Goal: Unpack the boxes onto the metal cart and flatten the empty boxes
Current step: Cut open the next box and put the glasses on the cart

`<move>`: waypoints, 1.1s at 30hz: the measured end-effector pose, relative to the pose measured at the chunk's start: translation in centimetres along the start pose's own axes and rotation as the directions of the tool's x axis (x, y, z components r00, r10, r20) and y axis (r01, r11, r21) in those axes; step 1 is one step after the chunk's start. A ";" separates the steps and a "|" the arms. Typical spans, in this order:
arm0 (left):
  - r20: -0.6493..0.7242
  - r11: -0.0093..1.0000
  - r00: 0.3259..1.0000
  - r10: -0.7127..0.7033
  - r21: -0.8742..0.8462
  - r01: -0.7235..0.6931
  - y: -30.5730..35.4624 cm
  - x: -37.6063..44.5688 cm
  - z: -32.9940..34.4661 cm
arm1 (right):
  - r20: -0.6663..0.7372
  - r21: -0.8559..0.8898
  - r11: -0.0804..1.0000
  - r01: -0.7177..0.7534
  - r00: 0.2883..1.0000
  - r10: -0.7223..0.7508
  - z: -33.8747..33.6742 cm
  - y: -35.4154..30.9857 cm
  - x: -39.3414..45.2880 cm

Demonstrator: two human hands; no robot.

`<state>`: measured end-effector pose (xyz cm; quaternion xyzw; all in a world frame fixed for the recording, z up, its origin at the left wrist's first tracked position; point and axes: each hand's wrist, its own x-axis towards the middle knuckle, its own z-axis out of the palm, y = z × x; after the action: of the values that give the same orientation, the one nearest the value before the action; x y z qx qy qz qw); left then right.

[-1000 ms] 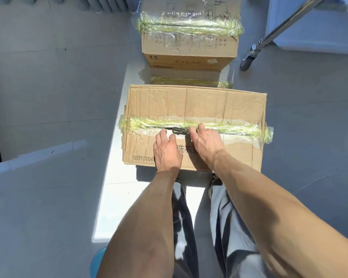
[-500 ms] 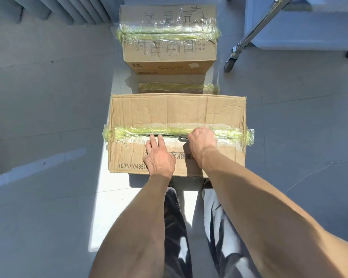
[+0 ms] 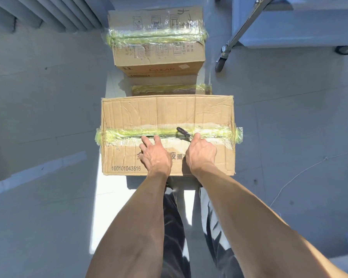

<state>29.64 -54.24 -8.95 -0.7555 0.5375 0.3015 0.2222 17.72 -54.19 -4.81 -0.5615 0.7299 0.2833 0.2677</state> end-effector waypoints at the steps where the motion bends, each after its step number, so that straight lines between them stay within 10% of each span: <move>1: -0.008 1.000 1.000 0.015 0.008 -0.015 0.2 0.1 0.0 | -0.010 0.059 0.998 -0.025 1.000 0.026 0.2 -0.2 0.2; 14: -0.019 0.997 0.998 -0.065 0.044 0.066 2.6 0.8 0.2 | 0.089 0.015 0.995 0.099 0.991 -0.100 -1.9 -0.4 1.1; 33: 0.388 0.944 0.862 -0.327 0.095 0.315 1.3 -1.3 0.0 | 0.181 -0.163 0.986 0.032 0.983 -0.002 -1.9 6.3 -0.5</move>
<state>28.08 -53.85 -8.05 -0.7538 0.3519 0.4001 0.3846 11.59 -53.88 -2.39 -0.5599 0.6719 0.3901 0.2878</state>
